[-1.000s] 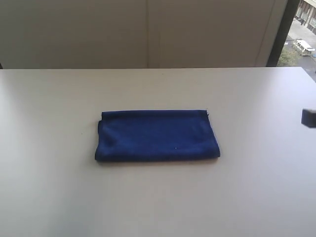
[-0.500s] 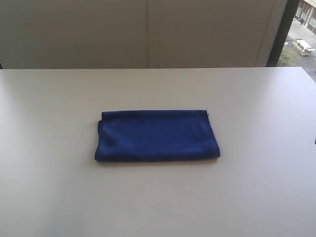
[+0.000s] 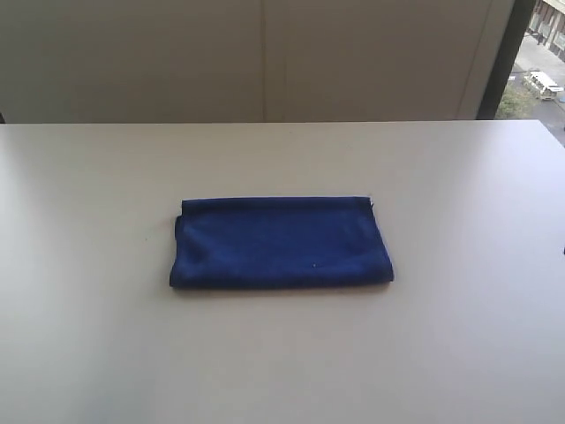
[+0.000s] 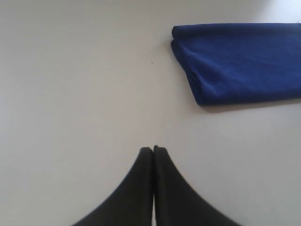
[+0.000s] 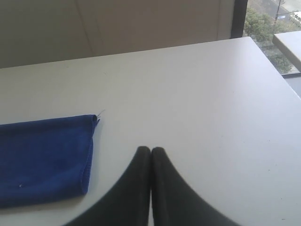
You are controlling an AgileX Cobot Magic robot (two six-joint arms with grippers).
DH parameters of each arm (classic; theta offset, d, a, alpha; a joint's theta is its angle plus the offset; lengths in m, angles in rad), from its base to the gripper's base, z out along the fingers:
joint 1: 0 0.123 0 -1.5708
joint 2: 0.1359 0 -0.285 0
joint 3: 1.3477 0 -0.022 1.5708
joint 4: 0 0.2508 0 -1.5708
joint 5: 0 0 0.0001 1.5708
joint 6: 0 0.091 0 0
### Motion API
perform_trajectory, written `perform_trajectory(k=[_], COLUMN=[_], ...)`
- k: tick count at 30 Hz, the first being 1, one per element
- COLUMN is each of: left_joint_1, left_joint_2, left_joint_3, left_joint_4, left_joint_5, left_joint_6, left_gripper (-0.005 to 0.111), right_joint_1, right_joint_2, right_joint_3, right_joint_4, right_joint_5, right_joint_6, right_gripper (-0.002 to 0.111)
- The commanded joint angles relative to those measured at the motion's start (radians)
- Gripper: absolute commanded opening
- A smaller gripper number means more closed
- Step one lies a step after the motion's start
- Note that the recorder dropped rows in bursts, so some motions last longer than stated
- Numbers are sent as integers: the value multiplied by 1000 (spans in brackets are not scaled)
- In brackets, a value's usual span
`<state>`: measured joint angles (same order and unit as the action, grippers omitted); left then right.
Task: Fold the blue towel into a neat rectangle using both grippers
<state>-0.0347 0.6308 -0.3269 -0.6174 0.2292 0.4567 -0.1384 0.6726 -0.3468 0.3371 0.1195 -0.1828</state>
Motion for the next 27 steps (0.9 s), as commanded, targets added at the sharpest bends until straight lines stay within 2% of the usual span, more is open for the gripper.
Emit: perform_trajectory(k=[1,6,21,27], left_joint_1=[-3,-5,-5,-5], left_joint_2=[-9,-83,-611,-631], left_joint_3=[6,29,70,72], left_joint_4=[-21,-21,-9,-31], left_joint_5=[3,3,6,9], left_joint_6=[-8,-8,87,78], left_gripper=[0,0,0,0], right_joint_1=[-2,-2,-2,-2], right_joint_2=[-7,-7,-7,-7], right_joint_3=[3,3,3,3], right_joint_4=[4,4,4,4], right_joint_5=[-12,-12,-15,-12], right_joint_6=[7,7,7,7], right_gripper=[0,0,0,0])
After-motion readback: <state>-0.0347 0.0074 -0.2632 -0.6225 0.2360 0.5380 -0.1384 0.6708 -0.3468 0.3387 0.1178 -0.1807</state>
